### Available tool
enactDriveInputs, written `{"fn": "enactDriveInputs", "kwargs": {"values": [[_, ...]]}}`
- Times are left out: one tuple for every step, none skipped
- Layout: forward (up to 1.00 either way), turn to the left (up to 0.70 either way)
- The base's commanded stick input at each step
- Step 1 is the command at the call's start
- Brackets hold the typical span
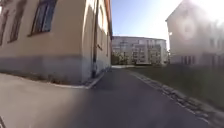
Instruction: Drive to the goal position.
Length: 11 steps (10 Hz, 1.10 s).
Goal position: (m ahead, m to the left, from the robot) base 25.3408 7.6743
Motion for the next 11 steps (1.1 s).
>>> {"fn": "enactDriveInputs", "kwargs": {"values": [[0.7, 0.0], [0.7, 0.0], [0.7, 0.0], [0.7, 0.0], [0.7, 0.0], [0.7, 0.0], [0.7, 0.0], [0.7, -0.2], [0.7, -0.35], [0.7, -0.21], [0.7, 0.0]]}}
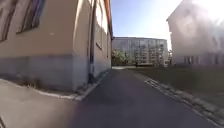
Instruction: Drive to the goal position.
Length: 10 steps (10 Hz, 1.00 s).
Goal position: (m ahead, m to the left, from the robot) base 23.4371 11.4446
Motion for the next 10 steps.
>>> {"fn": "enactDriveInputs", "kwargs": {"values": [[0.7, 0.0], [0.7, 0.0], [0.7, 0.0], [0.7, 0.0], [0.7, 0.0], [0.7, 0.0], [0.7, 0.0], [0.7, 0.0], [0.7, 0.0], [0.7, 0.0]]}}
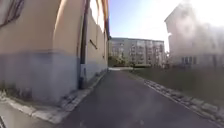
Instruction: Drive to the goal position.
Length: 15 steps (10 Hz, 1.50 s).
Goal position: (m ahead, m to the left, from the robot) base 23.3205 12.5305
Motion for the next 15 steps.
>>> {"fn": "enactDriveInputs", "kwargs": {"values": [[0.7, 0.0], [0.7, 0.0], [0.7, 0.0], [0.7, 0.0], [0.7, 0.0], [0.7, 0.0], [0.7, 0.0], [0.7, 0.0], [0.7, 0.0], [0.7, 0.0], [0.7, 0.0], [0.7, 0.0], [0.7, 0.0], [0.7, 0.0], [0.7, 0.0]]}}
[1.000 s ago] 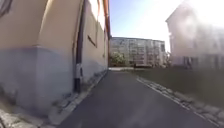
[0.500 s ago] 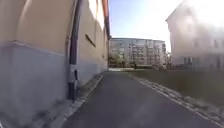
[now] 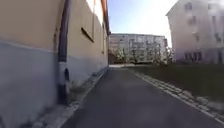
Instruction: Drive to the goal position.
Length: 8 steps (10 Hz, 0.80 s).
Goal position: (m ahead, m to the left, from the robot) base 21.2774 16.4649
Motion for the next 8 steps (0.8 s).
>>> {"fn": "enactDriveInputs", "kwargs": {"values": [[0.7, 0.0], [0.7, 0.0], [0.7, 0.0], [0.7, 0.0], [0.7, 0.0], [0.7, 0.0], [0.7, 0.0], [0.7, 0.0]]}}
